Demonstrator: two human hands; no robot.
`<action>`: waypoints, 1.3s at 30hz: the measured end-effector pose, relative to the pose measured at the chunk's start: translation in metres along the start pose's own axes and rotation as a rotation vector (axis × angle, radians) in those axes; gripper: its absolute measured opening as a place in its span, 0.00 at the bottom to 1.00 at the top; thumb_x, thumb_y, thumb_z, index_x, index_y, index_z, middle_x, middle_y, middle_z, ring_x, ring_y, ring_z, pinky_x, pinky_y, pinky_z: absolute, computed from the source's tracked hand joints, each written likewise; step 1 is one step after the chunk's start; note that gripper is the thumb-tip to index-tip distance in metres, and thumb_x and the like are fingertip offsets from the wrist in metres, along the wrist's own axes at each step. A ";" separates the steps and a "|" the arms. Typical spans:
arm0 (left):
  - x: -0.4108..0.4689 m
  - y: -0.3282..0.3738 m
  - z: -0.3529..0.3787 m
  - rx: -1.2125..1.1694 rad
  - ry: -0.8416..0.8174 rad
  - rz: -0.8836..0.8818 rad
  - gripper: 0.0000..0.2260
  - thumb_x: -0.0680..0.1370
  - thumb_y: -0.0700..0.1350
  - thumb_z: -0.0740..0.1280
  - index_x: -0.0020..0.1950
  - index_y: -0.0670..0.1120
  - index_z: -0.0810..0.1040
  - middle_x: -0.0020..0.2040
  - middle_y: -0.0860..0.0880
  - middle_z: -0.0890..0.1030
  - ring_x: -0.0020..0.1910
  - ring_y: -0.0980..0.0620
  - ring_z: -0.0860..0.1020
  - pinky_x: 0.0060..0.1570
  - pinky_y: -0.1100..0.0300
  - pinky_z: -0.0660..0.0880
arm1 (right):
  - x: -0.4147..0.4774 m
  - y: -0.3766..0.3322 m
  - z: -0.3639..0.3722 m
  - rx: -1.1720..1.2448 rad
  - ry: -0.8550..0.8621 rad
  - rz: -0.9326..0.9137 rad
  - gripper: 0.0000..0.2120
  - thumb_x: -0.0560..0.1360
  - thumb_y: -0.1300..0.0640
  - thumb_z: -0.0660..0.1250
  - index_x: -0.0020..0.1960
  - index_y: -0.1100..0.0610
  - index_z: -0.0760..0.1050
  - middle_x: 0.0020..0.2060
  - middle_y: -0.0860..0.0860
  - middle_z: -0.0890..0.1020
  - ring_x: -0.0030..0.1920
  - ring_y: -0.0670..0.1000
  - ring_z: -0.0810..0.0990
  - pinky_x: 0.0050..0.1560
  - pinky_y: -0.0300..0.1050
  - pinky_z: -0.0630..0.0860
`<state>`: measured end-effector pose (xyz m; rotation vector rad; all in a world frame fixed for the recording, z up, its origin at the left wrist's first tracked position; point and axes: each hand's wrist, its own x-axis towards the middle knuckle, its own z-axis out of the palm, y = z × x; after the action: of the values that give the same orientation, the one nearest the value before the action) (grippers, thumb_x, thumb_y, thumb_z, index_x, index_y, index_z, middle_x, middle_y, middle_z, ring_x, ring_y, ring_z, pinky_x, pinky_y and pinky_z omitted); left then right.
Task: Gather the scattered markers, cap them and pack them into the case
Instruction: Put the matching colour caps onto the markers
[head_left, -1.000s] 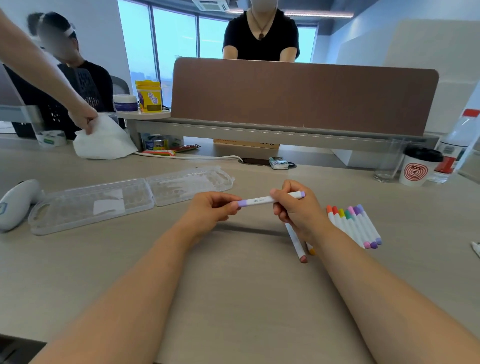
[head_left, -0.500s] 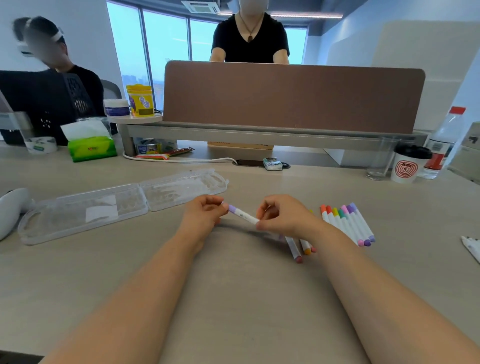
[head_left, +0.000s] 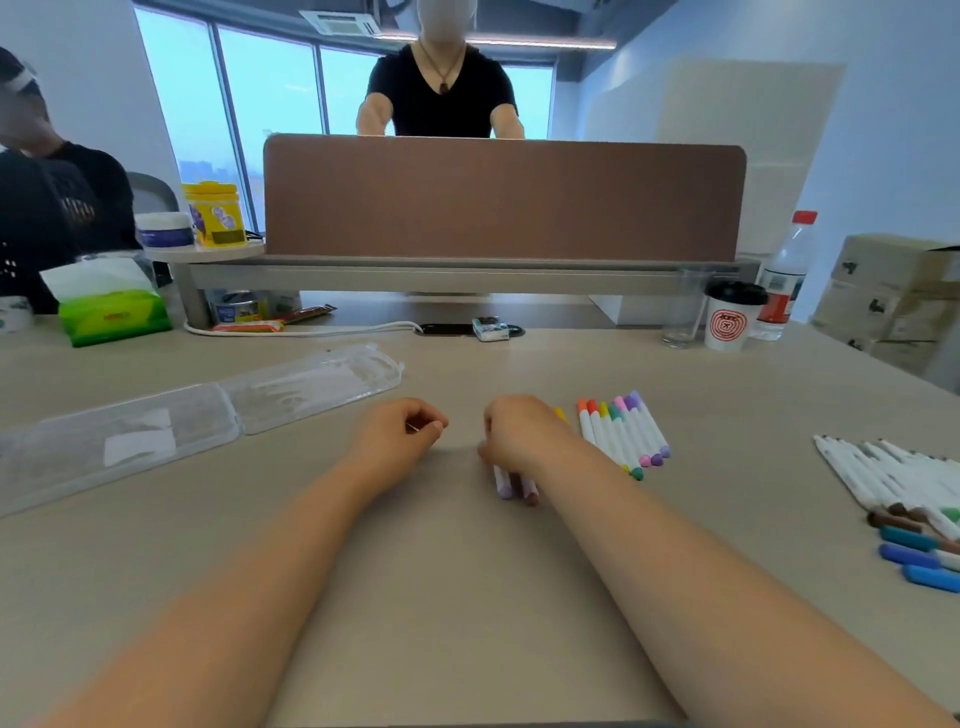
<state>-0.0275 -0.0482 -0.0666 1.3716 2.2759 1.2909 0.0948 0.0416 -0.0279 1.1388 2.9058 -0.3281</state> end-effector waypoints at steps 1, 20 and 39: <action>0.000 0.004 0.000 0.022 -0.011 0.007 0.07 0.76 0.41 0.66 0.41 0.52 0.77 0.36 0.56 0.77 0.40 0.52 0.76 0.46 0.57 0.74 | -0.005 0.004 -0.002 0.020 0.059 -0.007 0.04 0.75 0.58 0.63 0.46 0.57 0.75 0.43 0.54 0.80 0.42 0.53 0.77 0.39 0.42 0.71; -0.039 0.189 0.181 0.083 -0.390 0.462 0.09 0.78 0.44 0.64 0.55 0.46 0.80 0.52 0.50 0.81 0.48 0.57 0.75 0.50 0.67 0.68 | -0.169 0.224 -0.018 0.227 0.458 0.282 0.08 0.75 0.51 0.66 0.39 0.51 0.71 0.33 0.45 0.74 0.40 0.49 0.75 0.41 0.42 0.69; -0.054 0.223 0.244 0.493 -0.536 0.825 0.11 0.76 0.51 0.66 0.55 0.50 0.79 0.51 0.51 0.81 0.48 0.53 0.76 0.49 0.58 0.75 | -0.213 0.303 -0.016 0.281 0.639 0.426 0.05 0.76 0.55 0.66 0.42 0.54 0.76 0.34 0.47 0.77 0.34 0.43 0.72 0.33 0.34 0.67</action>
<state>0.2758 0.0937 -0.0598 2.6050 1.7349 0.3475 0.4571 0.1184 -0.0534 2.2201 3.0291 -0.4356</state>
